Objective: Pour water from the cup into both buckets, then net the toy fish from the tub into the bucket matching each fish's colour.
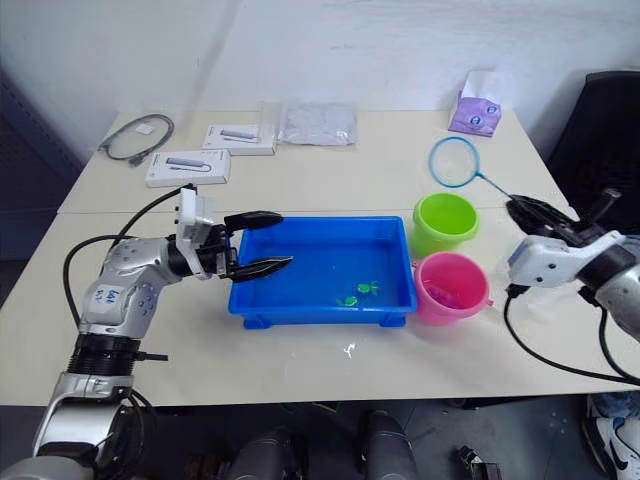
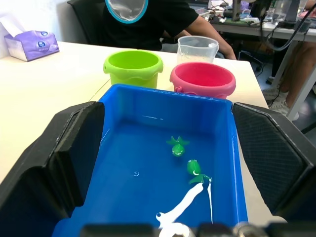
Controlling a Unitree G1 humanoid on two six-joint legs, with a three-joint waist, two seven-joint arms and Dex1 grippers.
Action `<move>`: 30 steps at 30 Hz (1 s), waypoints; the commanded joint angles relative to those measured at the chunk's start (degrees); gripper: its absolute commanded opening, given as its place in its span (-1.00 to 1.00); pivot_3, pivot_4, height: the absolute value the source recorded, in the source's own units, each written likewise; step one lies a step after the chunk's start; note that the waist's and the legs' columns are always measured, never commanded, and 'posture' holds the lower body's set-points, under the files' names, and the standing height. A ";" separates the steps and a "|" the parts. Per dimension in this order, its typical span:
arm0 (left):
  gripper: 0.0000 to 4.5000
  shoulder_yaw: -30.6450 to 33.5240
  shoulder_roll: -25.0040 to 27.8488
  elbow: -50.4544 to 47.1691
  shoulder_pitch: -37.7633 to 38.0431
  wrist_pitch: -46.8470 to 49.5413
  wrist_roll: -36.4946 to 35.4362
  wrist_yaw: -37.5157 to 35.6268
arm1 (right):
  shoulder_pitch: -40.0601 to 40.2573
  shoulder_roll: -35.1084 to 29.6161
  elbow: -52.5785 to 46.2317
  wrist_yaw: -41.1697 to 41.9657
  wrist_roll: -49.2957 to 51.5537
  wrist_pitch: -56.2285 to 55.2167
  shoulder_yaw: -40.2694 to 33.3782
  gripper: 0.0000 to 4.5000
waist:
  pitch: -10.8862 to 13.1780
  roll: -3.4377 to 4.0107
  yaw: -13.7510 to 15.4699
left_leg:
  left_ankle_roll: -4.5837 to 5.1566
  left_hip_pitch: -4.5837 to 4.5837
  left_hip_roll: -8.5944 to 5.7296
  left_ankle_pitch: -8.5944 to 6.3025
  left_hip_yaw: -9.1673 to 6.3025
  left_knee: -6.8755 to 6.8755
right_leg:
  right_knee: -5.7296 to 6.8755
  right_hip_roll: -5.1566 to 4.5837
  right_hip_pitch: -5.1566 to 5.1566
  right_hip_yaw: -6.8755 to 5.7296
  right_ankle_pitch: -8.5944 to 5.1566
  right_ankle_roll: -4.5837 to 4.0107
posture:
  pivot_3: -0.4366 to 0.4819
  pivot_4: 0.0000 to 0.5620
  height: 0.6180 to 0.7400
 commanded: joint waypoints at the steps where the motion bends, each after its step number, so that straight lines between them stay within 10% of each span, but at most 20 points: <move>1: 0.96 2.29 4.00 1.62 1.40 -1.92 0.07 -3.75 | -1.51 -0.95 -12.36 12.36 10.07 10.80 4.84 -1.00 | 0.00 0.00 0.07 | 0.00 0.00 0.00 0.00 -0.02 0.01 | 0.00 -0.02 0.00 -0.01 -0.01 -0.01 | -0.05 -0.47 1.00; 30: 0.96 1.04 6.69 -1.36 4.55 1.81 -1.16 -7.30 | -15.97 4.93 -14.20 42.06 -2.61 39.18 17.18 -1.00 | 0.00 -0.01 0.33 | 0.30 -0.07 -0.17 -0.20 -0.06 0.15 | -0.07 -0.16 0.11 -0.25 0.03 0.02 | -0.05 -0.47 1.00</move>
